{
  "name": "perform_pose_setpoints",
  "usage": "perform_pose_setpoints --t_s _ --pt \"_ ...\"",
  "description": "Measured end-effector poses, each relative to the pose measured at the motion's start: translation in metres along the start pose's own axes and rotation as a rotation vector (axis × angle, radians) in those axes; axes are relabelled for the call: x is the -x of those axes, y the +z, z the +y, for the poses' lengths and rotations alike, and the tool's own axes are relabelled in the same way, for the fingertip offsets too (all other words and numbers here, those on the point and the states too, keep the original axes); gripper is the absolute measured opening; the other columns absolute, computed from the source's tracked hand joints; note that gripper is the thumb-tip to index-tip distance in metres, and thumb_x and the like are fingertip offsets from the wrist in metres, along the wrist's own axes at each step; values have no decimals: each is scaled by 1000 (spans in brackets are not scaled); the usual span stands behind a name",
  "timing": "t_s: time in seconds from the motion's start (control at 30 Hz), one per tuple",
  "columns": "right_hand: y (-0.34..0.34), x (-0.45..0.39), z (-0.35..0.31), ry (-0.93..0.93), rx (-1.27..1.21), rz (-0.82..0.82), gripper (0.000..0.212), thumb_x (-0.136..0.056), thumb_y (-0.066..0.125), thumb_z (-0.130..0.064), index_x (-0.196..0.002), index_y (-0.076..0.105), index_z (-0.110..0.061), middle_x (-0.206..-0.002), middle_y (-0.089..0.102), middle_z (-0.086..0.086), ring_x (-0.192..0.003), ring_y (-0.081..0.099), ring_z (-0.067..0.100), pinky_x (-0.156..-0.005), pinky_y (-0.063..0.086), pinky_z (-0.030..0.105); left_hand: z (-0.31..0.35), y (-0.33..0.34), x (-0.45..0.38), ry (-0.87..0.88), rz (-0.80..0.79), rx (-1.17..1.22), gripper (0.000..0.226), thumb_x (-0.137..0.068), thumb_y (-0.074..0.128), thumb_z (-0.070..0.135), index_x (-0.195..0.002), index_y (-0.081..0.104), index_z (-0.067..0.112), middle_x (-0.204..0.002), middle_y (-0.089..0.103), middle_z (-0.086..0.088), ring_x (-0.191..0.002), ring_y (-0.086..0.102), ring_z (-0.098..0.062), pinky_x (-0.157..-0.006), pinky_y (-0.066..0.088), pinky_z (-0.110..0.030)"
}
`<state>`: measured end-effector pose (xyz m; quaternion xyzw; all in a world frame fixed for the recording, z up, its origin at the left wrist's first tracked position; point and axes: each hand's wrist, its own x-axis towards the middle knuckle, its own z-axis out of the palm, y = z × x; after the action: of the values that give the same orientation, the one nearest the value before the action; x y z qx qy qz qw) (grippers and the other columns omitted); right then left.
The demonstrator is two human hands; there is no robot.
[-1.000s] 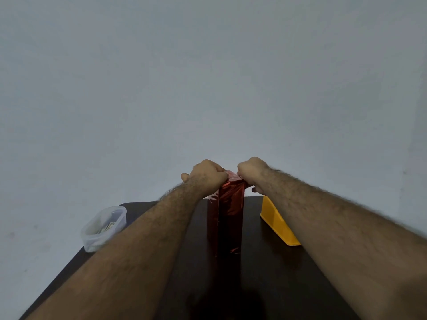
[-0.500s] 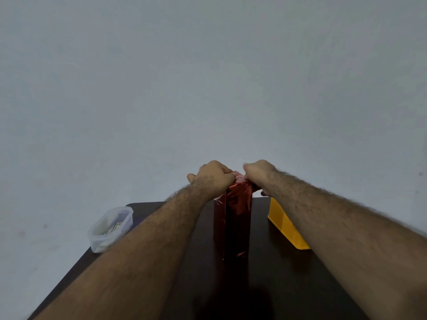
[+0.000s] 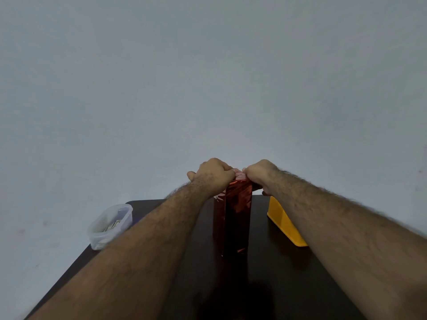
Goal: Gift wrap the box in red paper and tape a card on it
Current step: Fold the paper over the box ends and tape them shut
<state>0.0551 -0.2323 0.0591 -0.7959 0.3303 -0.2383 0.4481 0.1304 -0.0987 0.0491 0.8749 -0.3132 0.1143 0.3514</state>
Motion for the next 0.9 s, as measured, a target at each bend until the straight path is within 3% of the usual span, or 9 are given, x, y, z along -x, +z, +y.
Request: perform_pose_setpoints --t_s 0.1,0.13,0.23,0.33,0.47,0.57,0.7,0.9 --pt "-1 1 4 -42 -49 67 42 -102 54 -43 -108 72 -5 -97 77 9 -77 76 26 -67 62 36 0 5 3 -20 -8 68 30 -98 55 48 -87 79 34 -98 75 16 -102 62 -16 -99 35 -48" --pt "-3 3 7 -47 -87 63 53 -100 53 -55 -110 72 -7 -100 77 8 -78 77 26 -66 64 39 1 6 7 -20 -27 169 32 -96 53 52 -90 80 34 -102 77 15 -107 64 -16 -105 38 -49" --pt "-5 13 12 -49 -169 -5 81 -80 64 -81 -116 70 -9 -108 74 5 -83 77 27 -61 64 39 -1 11 16 -36 -48 577 43 -101 47 46 -126 76 28 -135 71 6 -132 60 -17 -120 40 -44" --pt "-13 28 13 -63 -177 -34 102 -61 72 -91 -122 67 -10 -113 73 4 -95 75 27 -72 66 46 2 9 27 -26 -22 747 38 -114 40 23 -144 64 16 -148 61 -2 -135 54 -13 -107 39 -27" --pt "-20 45 9 -33 -167 -91 122 -53 52 -107 -129 65 -12 -117 72 4 -96 73 26 -73 63 46 1 6 35 -10 -71 806 46 -114 41 16 -157 49 26 -156 49 3 -116 53 3 -95 44 -20" --pt "-27 51 5 -3 -190 -131 113 -65 42 -106 -122 67 -12 -106 74 10 -89 75 30 -70 64 45 0 4 41 -9 -166 857 64 -109 55 17 -167 32 29 -171 33 -4 -138 47 -9 -119 42 -39" --pt "-39 63 8 87 -250 -213 90 -82 41 -96 -106 67 -13 -100 74 14 -87 76 33 -77 65 47 6 7 56 14 -243 724 126 -73 92 37 -171 15 18 -170 36 -5 -139 54 -17 -113 47 -37" --pt "-53 67 17 123 -219 -225 87 -81 55 -91 -122 69 -15 -105 75 15 -84 79 35 -76 66 50 24 7 67 83 -263 577 155 -50 102 45 -170 8 21 -159 52 10 -132 61 -11 -114 50 -39"
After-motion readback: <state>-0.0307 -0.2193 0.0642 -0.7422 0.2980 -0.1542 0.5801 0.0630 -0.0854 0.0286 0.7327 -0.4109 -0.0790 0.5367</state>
